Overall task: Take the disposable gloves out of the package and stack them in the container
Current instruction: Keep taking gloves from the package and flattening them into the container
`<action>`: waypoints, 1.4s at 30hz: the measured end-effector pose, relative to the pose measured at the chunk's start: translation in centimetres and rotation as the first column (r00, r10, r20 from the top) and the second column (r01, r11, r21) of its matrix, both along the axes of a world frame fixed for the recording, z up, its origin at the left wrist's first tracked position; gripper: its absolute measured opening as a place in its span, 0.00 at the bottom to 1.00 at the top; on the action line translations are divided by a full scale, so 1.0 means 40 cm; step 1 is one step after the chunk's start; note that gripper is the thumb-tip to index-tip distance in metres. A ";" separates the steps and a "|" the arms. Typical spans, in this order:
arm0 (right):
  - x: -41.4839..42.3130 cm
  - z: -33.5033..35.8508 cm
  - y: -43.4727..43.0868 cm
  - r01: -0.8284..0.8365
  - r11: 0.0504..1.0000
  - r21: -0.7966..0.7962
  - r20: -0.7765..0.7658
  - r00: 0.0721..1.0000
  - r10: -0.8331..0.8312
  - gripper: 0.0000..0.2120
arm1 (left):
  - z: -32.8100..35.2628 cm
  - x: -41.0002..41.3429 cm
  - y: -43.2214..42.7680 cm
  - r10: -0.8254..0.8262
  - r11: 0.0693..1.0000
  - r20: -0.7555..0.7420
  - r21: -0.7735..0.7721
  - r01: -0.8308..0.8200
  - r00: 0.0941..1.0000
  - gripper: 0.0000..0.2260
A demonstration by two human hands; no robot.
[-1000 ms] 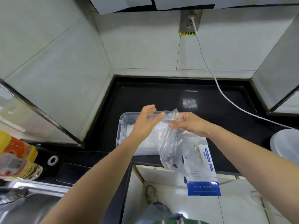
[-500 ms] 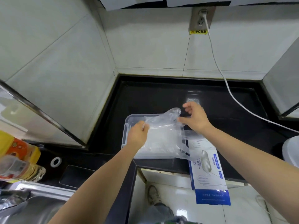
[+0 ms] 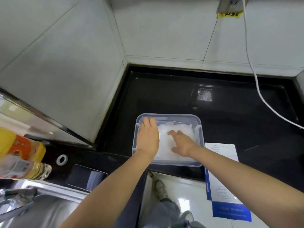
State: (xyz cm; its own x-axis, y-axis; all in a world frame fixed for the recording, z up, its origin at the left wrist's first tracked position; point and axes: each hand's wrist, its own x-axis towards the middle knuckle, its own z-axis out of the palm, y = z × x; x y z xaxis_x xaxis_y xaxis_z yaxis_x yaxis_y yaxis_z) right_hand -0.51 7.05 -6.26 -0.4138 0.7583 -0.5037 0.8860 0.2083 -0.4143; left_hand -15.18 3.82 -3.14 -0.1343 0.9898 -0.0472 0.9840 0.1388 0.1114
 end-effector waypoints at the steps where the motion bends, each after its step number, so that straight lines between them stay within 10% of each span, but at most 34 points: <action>1: -0.008 -0.005 -0.001 -0.012 1.000 -0.017 0.018 1.000 0.012 0.33 | 0.002 0.011 0.003 -0.071 0.995 -0.009 0.065 0.072 0.997 0.19; 5: -0.024 -0.025 -0.004 -0.010 0.998 -0.055 0.014 1.000 0.011 0.35 | -0.018 0.059 0.024 -0.206 0.968 0.074 -0.129 0.214 0.976 0.18; 9: -0.007 -0.041 -0.003 -0.015 0.997 -0.075 0.080 0.997 0.021 0.45 | -0.075 0.032 0.024 -0.030 0.845 0.123 -0.527 0.091 0.992 0.39; 20: 0.003 -0.067 -0.001 -0.032 0.990 -0.135 0.175 0.983 0.055 0.46 | -0.136 -0.014 0.007 -0.064 0.827 0.090 -0.553 0.104 0.994 0.41; 26: 0.048 0.038 -0.001 0.020 0.999 0.048 -0.249 0.968 -0.008 0.26 | -0.048 0.027 0.004 -0.065 0.951 0.062 -0.297 0.080 0.996 0.17; 32: 0.185 0.117 -0.022 0.414 0.865 0.283 -0.592 0.785 -0.182 0.08 | 0.060 0.186 -0.030 -0.068 0.997 0.315 0.044 0.057 0.947 0.08; 38: 0.387 0.058 -0.120 0.522 0.841 0.144 -0.261 0.840 -0.476 0.16 | 0.085 0.379 -0.140 -0.319 0.943 0.535 0.092 0.321 0.782 0.06; 42: 0.438 0.008 -0.183 0.372 0.928 0.031 -0.002 0.928 -0.372 0.05 | 0.021 0.435 -0.191 -0.337 0.861 0.622 -0.100 0.499 0.707 0.08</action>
